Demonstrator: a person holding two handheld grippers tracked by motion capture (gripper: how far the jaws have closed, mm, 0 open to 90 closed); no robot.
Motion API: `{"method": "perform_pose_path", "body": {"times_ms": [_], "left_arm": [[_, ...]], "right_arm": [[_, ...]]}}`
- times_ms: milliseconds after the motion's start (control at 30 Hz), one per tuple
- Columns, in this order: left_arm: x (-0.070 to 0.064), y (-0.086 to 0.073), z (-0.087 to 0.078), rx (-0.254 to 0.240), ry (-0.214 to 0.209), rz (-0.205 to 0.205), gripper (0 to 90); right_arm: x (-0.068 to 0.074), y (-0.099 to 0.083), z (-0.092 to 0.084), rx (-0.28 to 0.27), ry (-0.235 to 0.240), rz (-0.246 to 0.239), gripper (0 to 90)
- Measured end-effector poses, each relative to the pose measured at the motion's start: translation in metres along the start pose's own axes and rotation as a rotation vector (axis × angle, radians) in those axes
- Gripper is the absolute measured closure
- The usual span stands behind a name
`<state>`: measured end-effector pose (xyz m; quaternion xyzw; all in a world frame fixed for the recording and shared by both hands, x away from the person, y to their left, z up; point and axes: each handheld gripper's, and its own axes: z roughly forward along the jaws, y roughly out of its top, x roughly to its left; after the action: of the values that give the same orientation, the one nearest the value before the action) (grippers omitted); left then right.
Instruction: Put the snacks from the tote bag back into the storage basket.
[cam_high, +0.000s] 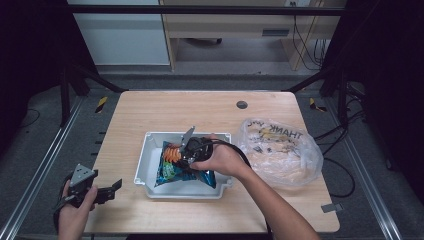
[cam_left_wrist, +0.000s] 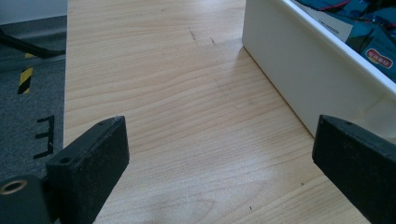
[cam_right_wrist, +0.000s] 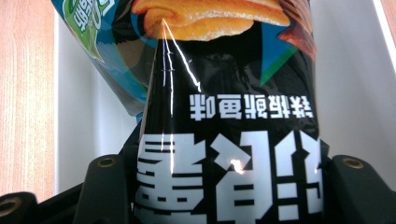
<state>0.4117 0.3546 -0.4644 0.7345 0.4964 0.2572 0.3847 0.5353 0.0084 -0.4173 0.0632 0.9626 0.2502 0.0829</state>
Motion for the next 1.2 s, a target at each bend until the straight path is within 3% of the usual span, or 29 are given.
{"method": "perform_pose_path", "body": {"times_ms": [1200], "left_arm": [[-0.0004,0.0,0.0007,0.007,-0.008,0.003,3.7]], "right_arm": [[0.0007,0.0012,0.0026,0.001,-0.01,0.01,39.3]]}}
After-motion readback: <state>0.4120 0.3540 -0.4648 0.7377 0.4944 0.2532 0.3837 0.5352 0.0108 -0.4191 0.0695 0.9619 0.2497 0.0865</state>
